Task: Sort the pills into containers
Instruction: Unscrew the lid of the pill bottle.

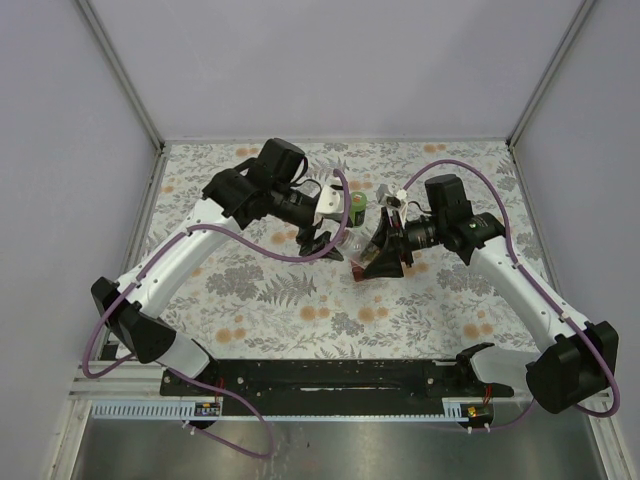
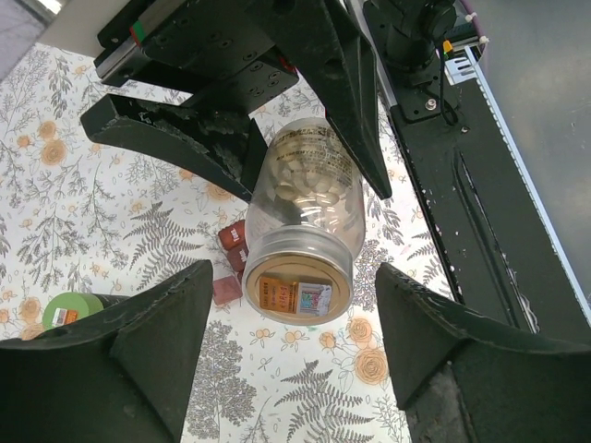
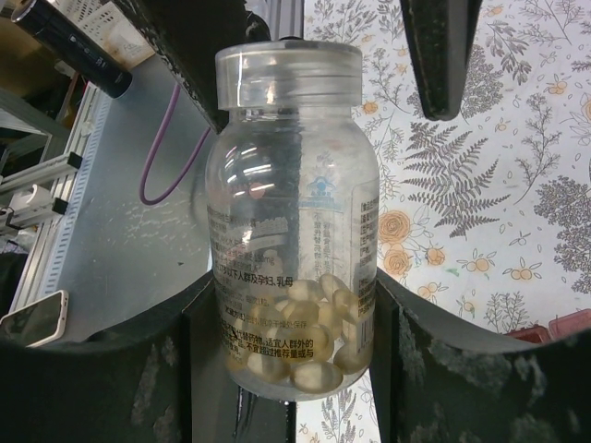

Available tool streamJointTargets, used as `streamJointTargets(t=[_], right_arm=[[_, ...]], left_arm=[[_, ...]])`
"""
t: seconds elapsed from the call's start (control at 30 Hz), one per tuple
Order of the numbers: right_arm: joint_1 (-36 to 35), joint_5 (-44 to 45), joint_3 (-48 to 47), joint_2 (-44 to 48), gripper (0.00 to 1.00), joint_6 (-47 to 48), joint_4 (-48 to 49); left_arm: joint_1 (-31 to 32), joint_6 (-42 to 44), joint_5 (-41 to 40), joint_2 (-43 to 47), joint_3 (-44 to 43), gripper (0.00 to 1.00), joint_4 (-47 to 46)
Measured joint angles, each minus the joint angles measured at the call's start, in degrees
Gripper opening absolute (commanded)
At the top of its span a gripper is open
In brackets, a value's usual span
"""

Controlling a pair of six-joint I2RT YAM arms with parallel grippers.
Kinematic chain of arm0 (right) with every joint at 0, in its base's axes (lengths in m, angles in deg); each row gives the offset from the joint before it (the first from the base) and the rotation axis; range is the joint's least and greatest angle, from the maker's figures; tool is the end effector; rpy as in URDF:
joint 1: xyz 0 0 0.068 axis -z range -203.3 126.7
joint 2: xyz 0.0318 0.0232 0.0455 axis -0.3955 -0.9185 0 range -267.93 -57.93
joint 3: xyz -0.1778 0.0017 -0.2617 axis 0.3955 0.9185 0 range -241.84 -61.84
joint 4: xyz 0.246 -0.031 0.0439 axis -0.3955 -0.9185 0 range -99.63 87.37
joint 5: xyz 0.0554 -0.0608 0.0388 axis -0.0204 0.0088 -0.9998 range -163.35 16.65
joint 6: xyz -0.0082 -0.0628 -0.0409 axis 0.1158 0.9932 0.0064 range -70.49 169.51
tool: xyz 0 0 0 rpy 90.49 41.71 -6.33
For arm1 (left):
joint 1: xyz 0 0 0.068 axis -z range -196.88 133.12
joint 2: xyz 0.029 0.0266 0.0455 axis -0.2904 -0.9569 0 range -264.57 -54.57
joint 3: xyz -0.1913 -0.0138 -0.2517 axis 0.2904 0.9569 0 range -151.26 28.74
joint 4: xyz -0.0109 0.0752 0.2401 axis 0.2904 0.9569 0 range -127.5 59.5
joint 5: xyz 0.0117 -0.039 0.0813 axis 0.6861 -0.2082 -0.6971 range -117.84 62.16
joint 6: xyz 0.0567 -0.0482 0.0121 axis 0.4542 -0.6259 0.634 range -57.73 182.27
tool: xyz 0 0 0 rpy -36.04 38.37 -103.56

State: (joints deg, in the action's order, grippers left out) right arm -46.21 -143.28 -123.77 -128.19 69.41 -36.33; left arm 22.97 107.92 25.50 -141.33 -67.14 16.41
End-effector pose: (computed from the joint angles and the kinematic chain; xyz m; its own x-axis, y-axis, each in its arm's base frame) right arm 0.1866 0.1437 0.3654 -0.3155 -0.2601 -0.9126 -0.9399 -0.0469 0.3383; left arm 0.2009 -0.2341 0.4395 0.2080 0.3825 -0.9002 0.9598 -0.2574 0.1124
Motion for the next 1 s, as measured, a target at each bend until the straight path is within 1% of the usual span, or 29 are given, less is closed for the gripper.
streamJointTargets(t=[0.1,0.17,0.3,0.4,0.47,0.57,0.67,0.83,1.0], right_arm=[[0.0,0.0,0.0,0.0,0.0,0.5,-0.7],[0.0,0.0,0.0,0.0,0.0,0.7,-0.9],[0.0,0.1,0.0,0.0,0.0,1.1,-1.5],[0.0,0.4,0.0,0.0,0.0,1.3,-1.7],[0.0,0.7,0.0,0.0,0.0,1.4,-1.7],[0.0,1.1,0.0,0.0,0.0,1.5,-1.5],[-0.1,1.9,0.0,0.1,0.0,1.0,-1.5],[-0.4,4.7,0.0,0.5,0.0,0.7,-1.4],[-0.8,8.7,0.0,2.2,0.0,0.3,-0.8]], left_arm=[[0.0,0.0,0.0,0.0,0.0,0.68,0.1],[0.0,0.0,0.0,0.0,0.0,0.67,0.2],[0.0,0.0,0.0,0.0,-0.1,0.58,0.3],[0.0,-0.3,0.0,0.0,-0.3,0.45,0.3],[0.0,-0.6,0.0,0.0,-0.5,0.4,0.6],[0.0,-0.7,0.0,-0.1,-0.5,0.19,0.7],[0.0,-0.9,0.0,-0.4,-0.6,0.01,0.7],[-0.2,-2.5,-0.6,-0.9,-0.6,0.0,0.6],[-0.2,-7.4,-1.5,-0.9,-0.4,0.0,-1.0]])
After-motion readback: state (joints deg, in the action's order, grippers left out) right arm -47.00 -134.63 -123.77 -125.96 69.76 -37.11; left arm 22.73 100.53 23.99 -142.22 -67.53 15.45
